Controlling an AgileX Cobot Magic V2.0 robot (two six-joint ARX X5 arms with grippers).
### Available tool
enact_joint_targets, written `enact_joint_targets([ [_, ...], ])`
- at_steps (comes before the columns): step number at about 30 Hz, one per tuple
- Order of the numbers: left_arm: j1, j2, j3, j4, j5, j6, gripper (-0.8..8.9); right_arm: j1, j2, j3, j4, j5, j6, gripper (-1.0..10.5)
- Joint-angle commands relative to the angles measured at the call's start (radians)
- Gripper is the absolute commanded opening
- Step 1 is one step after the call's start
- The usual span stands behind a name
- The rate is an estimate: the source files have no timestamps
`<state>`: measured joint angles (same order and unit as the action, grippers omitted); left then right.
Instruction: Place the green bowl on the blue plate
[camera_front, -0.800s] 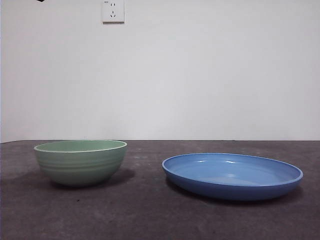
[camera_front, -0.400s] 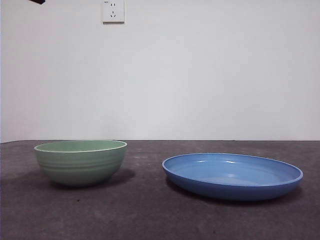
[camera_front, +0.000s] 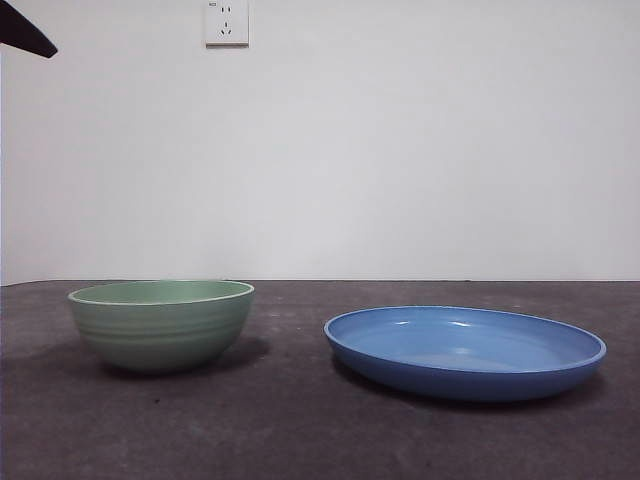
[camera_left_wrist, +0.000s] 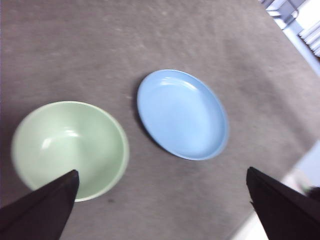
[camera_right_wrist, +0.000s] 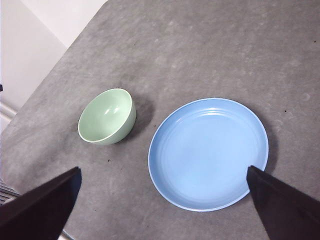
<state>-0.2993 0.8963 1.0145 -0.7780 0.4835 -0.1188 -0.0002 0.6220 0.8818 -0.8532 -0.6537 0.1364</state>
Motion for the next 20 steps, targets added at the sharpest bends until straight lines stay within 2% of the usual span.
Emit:
enact_joint_targets([
  [1, -0.003, 0.014, 0.023, 0.007, -0.084, 0.018, 5.99, 0.002, 0.004, 0.019, 0.007, -0.001, -0.007, 6.3],
  [8, -0.001, 0.102, 0.023, -0.009, -0.278, 0.023, 5.95, 0.002, 0.003, 0.019, 0.006, -0.002, -0.006, 6.3],
  [20, -0.001, 0.474, 0.023, 0.062, -0.33, 0.032, 5.93, 0.002, 0.003, 0.019, 0.007, -0.002, -0.006, 6.3],
])
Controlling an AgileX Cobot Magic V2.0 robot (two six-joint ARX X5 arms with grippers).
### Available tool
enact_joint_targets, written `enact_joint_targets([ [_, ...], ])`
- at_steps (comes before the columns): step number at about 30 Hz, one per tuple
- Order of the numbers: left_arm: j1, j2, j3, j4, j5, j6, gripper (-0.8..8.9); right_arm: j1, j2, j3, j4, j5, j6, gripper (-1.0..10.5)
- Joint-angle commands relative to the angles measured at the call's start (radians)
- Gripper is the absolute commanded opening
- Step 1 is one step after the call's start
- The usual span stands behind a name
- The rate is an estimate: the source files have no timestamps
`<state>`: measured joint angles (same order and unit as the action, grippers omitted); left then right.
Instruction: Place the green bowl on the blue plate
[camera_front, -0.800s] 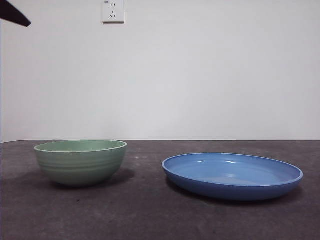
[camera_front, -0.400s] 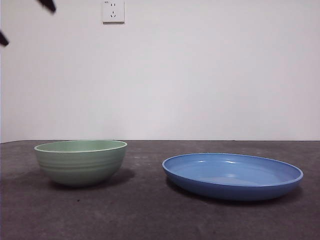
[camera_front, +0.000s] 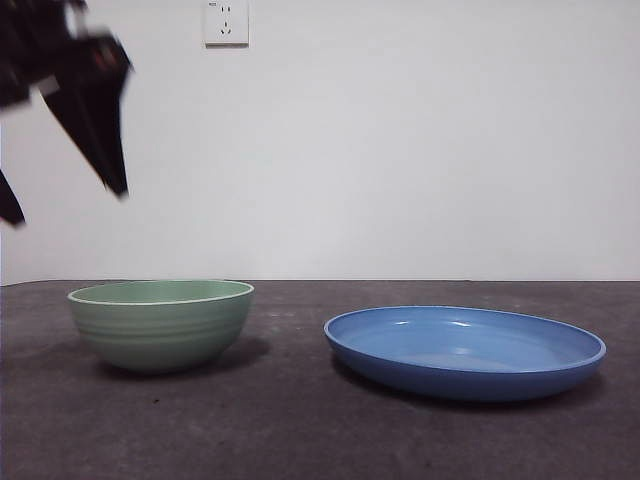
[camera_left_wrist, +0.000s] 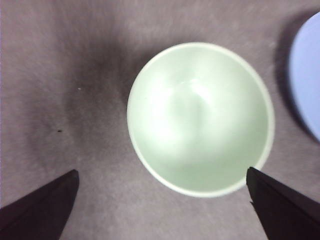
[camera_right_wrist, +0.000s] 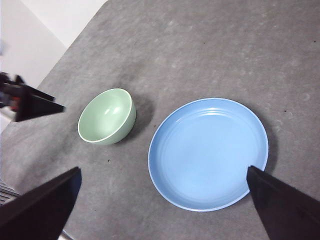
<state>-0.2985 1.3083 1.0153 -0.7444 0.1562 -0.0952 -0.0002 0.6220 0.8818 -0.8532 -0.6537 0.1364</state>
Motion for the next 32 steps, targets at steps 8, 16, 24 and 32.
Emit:
enact_joint_targets([
  [8, 0.0, 0.238, 0.022, 0.102, -0.003, 0.009, 5.93, 0.002, 0.003, 0.019, 0.007, -0.001, -0.006, 6.3],
  [16, 0.013, 0.31, 0.022, 0.121, -0.003, 0.009, 4.89, 0.002, 0.004, 0.019, 0.007, -0.001, -0.006, 6.3],
  [24, 0.014, 0.31, 0.023, 0.14, -0.002, 0.008, 1.85, 0.002, 0.003, 0.019, 0.007, -0.001, -0.006, 6.3],
  [32, 0.014, 0.31, 0.024, 0.147, -0.002, 0.004, 0.09, 0.002, 0.004, 0.019, 0.007, -0.001, -0.007, 6.3],
])
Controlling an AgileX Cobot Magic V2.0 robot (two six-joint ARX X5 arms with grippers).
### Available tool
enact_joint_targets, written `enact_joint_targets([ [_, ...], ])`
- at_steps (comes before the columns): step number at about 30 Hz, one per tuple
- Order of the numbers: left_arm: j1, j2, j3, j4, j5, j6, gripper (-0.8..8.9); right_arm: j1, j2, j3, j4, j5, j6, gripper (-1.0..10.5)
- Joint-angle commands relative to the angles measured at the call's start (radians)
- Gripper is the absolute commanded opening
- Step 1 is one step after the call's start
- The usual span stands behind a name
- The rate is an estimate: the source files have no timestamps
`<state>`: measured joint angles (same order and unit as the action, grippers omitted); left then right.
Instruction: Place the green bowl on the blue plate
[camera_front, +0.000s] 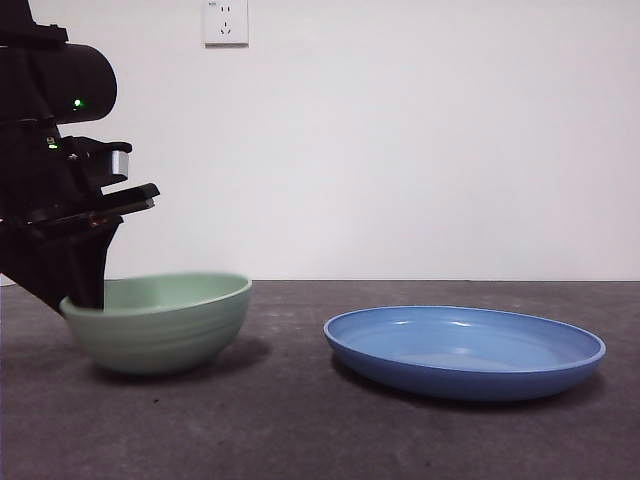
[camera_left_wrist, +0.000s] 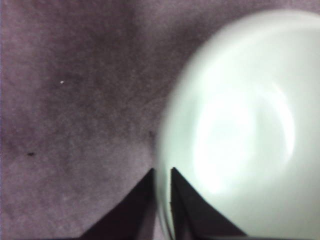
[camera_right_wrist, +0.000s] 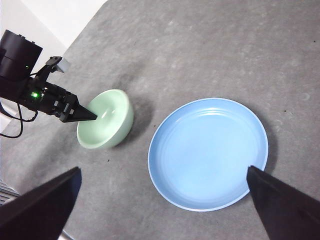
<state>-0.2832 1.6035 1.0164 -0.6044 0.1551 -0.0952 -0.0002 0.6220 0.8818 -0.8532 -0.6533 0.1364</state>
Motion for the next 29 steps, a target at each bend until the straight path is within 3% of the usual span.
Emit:
enact_joint_targets([
  [1, -0.001, 0.014, 0.023, 0.008, -0.001, 0.004, 0.09, 0.002, 0.004, 0.019, 0.007, -0.001, -0.007, 6.3],
  [11, -0.011, 0.015, 0.126, -0.095, -0.002, -0.055, 0.09, 0.002, 0.004, 0.019, 0.007, -0.001, -0.007, 6.3],
  [21, -0.1, 0.15, 0.519, -0.382, -0.002, -0.044, 0.09, 0.002, 0.004, 0.019, 0.014, -0.001, -0.007, 6.3],
  [29, -0.227, 0.332, 0.773, -0.461, -0.002, -0.04, 0.09, 0.002, 0.004, 0.019, 0.014, -0.001, -0.006, 6.3],
])
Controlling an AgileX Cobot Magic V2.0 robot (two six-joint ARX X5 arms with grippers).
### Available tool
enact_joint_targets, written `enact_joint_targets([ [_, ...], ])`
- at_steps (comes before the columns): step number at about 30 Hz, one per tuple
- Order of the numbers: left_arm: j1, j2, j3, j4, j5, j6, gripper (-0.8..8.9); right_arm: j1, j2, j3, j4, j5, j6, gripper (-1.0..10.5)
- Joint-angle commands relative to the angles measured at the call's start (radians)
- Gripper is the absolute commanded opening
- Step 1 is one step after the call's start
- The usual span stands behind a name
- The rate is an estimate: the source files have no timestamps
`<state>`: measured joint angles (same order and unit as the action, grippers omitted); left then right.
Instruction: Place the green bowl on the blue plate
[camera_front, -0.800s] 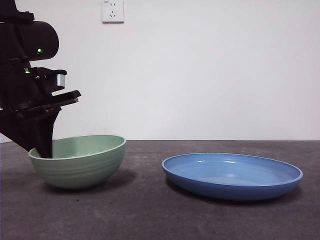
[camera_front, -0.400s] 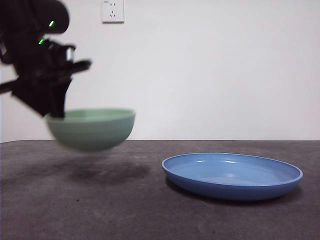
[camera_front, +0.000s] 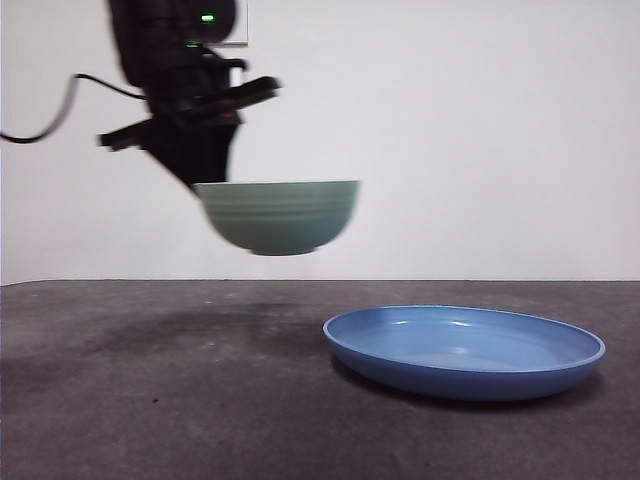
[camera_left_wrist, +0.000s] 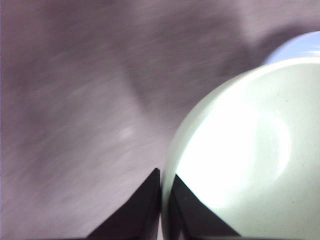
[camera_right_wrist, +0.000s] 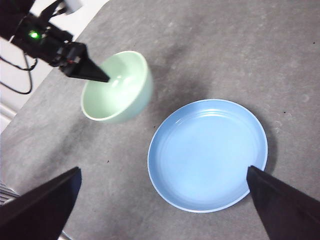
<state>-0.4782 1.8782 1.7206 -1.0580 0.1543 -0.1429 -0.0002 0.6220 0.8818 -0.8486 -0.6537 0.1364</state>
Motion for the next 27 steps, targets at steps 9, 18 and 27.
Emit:
enact_joint_targets([
  [9, -0.17, 0.283, 0.33, -0.082, -0.001, 0.008, 0.09, 0.002, 0.004, 0.019, 0.01, -0.001, -0.006, 6.3],
  [18, -0.258, 0.4, 0.406, -0.064, -0.001, 0.026, 0.09, 0.002, 0.004, 0.019, 0.01, -0.001, -0.007, 6.3],
  [27, -0.273, 0.457, 0.406, -0.045, -0.001, 0.026, 0.09, 0.002, 0.004, 0.019, 0.009, -0.001, -0.007, 6.3],
])
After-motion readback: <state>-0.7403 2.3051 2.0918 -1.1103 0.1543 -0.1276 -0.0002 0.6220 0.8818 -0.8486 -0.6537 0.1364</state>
